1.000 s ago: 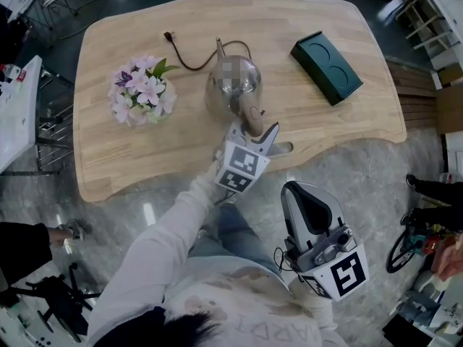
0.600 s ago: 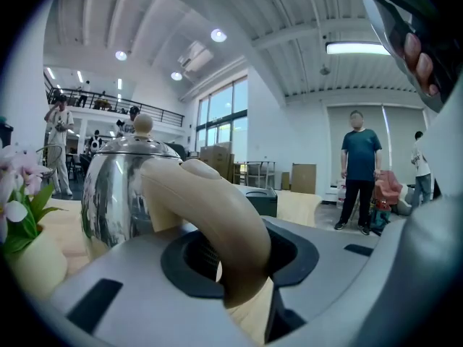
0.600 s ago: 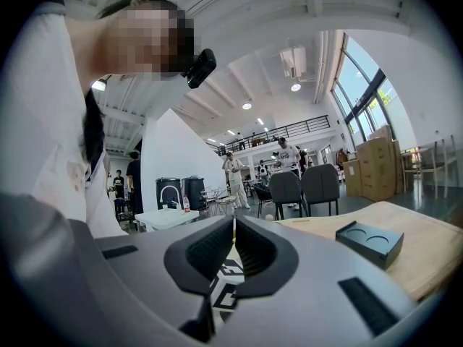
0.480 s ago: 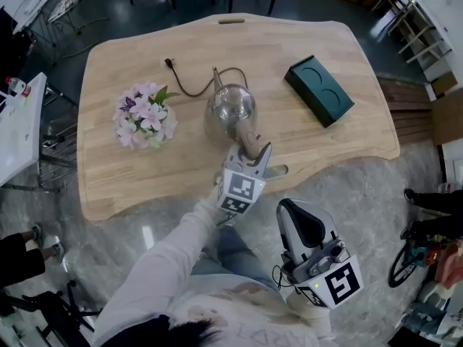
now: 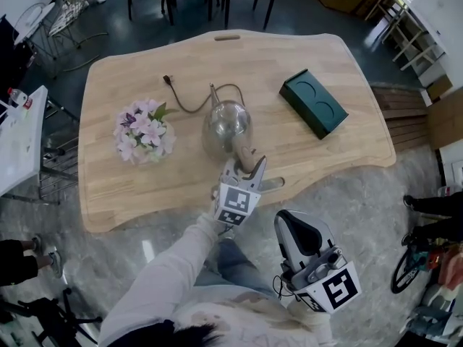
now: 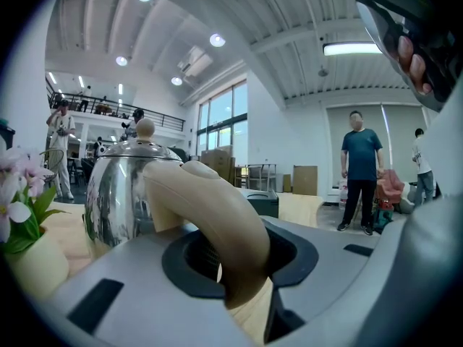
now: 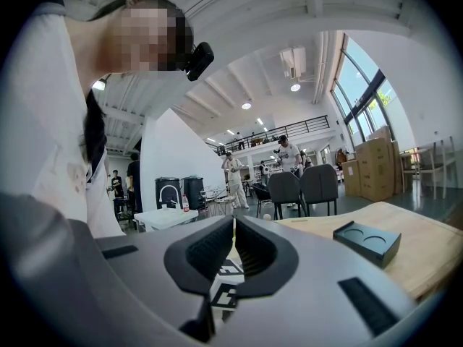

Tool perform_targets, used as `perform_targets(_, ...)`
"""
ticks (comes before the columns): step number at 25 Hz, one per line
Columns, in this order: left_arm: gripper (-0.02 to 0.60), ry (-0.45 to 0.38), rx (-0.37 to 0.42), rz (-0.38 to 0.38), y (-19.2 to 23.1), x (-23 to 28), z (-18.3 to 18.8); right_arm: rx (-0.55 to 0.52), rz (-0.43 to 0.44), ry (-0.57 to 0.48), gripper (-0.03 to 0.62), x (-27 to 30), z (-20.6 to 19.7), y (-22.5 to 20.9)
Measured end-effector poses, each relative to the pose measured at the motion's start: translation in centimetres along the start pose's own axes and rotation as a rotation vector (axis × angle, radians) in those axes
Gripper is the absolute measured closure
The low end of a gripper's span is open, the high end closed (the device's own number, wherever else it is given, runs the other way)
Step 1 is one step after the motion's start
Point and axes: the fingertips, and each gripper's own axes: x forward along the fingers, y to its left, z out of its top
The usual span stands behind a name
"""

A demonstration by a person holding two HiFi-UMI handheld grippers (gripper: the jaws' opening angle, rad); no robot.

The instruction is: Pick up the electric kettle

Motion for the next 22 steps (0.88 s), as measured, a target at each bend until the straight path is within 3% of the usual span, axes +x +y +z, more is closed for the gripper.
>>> perform_targets(9, 0.466, -0.004, 0.018, -0.063, 0.2, -0.5, 1.2, -0.008, -0.004, 0.001, 0.576, -0.8, 0.1, 0.2)
perform_targets(12, 0.466, -0.012, 0.056, -0.075, 0.2, -0.8, 1.9, -0.014, -0.002, -0.004, 0.576, -0.9, 0.2, 0.4)
perform_targets(15, 0.466, -0.044, 0.100, -0.091, 0.3, -1.2, 3.8, -0.020, 0.003, -0.009, 0.576, -0.9, 0.5, 0.7)
perform_targets(22, 0.466, -0.098, 0.124, -0.163, -0.1, -3.6, 8.7, -0.038, 0.021, -0.025, 0.576, -1.2, 1.4, 2.1)
